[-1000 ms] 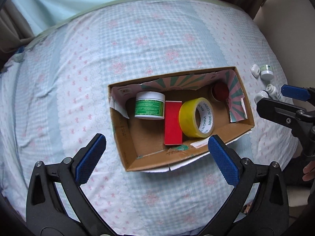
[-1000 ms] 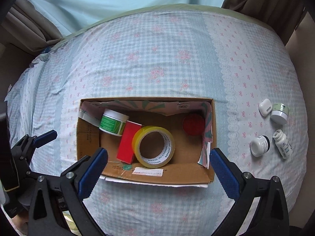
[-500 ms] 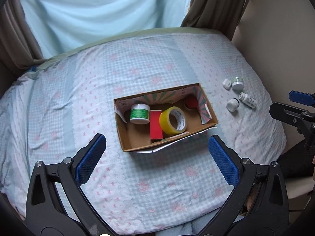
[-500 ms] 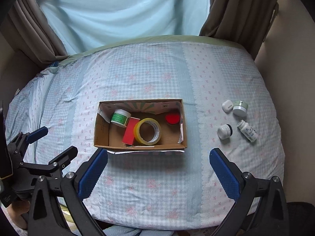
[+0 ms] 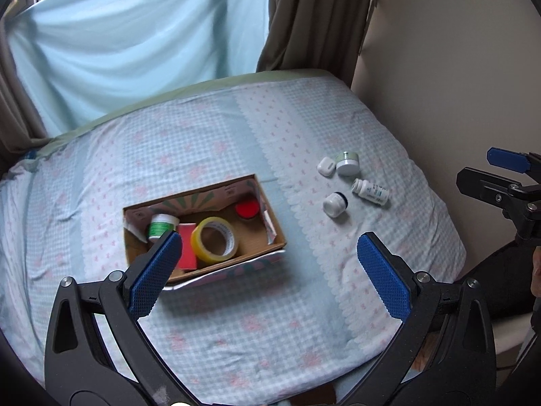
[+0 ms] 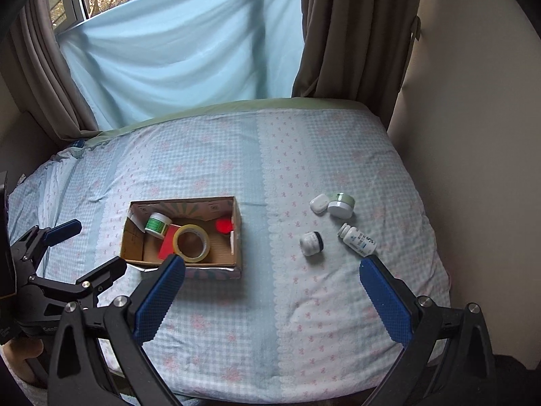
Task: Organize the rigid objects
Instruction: 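Withdraw both tools and move toward the black-lidded jar and pill bottle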
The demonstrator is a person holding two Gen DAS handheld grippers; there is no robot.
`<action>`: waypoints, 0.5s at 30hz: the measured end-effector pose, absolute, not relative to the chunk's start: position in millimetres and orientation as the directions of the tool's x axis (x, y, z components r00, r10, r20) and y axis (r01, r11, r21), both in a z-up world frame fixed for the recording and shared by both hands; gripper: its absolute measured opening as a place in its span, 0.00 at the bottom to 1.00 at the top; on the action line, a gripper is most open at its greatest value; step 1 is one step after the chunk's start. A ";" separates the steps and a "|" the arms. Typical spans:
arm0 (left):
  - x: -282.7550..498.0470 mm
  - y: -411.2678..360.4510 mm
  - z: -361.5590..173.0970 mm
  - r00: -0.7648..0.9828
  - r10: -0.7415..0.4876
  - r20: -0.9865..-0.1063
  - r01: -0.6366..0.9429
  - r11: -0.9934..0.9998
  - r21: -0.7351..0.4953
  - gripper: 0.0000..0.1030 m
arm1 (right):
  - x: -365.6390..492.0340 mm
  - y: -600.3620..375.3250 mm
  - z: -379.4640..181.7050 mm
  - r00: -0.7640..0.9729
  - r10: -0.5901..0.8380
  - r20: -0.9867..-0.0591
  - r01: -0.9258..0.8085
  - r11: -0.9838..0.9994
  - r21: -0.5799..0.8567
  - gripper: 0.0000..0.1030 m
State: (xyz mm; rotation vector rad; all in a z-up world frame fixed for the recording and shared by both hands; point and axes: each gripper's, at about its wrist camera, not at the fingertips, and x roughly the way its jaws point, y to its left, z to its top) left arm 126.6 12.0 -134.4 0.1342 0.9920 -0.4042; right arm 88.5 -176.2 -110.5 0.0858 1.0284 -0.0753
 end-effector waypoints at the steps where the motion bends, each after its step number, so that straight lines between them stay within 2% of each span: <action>1: 125.7 -2.1 -137.0 0.486 -0.264 -0.833 0.382 0.921 -0.069 1.00 | 90.1 -191.2 -114.7 0.513 -0.015 -0.858 0.092 0.995 0.038 1.00; 9: 146.8 -100.0 -179.7 0.463 -0.216 -0.859 0.267 0.959 -0.097 1.00 | 119.8 -295.1 -156.1 0.516 0.065 -0.854 -0.091 0.996 0.021 1.00; 15: 168.9 -138.7 -227.6 0.385 -0.199 -0.901 0.149 0.977 -0.153 1.00 | 155.3 -349.0 -195.5 0.487 0.129 -0.864 -0.188 0.981 0.040 1.00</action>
